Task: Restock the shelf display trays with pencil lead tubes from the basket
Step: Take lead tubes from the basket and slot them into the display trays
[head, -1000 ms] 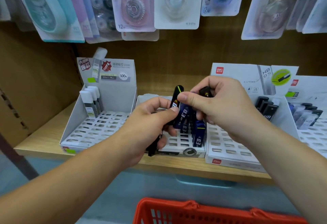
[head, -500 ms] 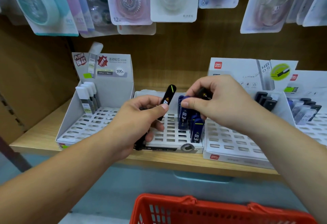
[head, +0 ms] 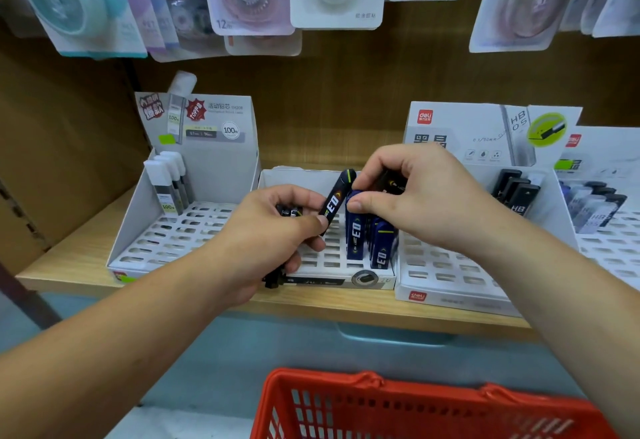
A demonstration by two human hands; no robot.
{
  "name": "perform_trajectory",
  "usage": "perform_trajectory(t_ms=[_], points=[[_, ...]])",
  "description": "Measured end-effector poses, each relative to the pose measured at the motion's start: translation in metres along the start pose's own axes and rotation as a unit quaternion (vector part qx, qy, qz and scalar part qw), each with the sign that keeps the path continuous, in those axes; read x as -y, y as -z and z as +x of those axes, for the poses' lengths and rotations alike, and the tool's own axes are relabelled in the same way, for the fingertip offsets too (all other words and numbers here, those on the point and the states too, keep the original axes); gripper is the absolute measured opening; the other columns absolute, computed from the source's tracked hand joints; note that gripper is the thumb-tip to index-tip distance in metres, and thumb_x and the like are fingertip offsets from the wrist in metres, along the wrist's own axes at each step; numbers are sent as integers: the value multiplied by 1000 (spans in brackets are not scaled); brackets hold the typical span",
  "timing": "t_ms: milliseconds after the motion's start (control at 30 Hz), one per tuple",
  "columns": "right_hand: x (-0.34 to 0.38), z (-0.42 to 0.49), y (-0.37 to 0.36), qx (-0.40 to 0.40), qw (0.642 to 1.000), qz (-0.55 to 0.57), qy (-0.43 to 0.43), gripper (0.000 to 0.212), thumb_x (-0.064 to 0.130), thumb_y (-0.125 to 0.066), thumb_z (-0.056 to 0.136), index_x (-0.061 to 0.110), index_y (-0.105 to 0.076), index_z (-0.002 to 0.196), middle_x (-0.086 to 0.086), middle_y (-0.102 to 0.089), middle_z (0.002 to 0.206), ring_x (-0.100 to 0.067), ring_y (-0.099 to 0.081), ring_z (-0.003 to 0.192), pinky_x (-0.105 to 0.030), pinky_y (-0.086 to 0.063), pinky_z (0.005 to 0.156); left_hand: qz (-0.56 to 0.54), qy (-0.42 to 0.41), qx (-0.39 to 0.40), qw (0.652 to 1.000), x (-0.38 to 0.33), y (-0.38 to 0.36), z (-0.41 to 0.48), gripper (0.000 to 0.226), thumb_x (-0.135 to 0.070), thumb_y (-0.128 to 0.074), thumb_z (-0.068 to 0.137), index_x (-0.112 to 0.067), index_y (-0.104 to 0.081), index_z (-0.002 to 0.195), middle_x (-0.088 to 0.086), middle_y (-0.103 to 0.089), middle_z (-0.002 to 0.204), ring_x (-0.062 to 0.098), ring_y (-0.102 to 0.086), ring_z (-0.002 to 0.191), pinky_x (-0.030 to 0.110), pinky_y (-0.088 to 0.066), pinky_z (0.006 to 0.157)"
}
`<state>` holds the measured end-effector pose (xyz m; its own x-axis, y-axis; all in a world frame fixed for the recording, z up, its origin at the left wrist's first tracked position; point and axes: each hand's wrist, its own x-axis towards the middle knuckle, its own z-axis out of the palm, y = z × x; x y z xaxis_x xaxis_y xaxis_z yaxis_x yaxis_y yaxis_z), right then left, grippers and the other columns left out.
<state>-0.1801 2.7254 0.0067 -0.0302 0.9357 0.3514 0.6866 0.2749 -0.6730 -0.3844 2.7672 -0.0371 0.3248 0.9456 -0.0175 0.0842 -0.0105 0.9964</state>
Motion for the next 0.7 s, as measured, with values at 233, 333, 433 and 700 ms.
perform_trajectory(t_ms=[233,333,433,700], points=[[1,1,4,-15,999,48,-2,12,21,-87,82,25,-75,82,9,-74,81,-1,-68,66,-22,-56,62,-12,2,7,1000,1,2,-1,14,-2,-71,94,-7,-73,107,9,-65,79,22,-64,71,25,-37,40],[3,-1,1,-7,1000,12,-7,15,25,-90,79,27,-75,77,20,-71,78,3,-67,73,-14,-53,61,-5,-1,11,1000,1,0,-1,14,-3,-72,93,-8,-73,106,10,-66,77,23,-64,73,26,-38,40],[4,1,3,-9,1000,14,-26,16,25,-91,77,25,-75,73,19,-71,73,3,-65,67,-13,-50,56,-4,-3,9,1000,2,1,0,13,-3,-72,93,-9,-74,105,9,-67,77,23,-64,73,26,-38,40],[9,-2,3,6,999,26,-21,14,23,-91,77,24,-77,74,10,-73,73,1,-68,72,-15,-55,60,0,-10,10,1000,3,1,-1,13,-4,-73,93,-10,-74,104,8,-67,75,27,-62,74,27,-39,41]])
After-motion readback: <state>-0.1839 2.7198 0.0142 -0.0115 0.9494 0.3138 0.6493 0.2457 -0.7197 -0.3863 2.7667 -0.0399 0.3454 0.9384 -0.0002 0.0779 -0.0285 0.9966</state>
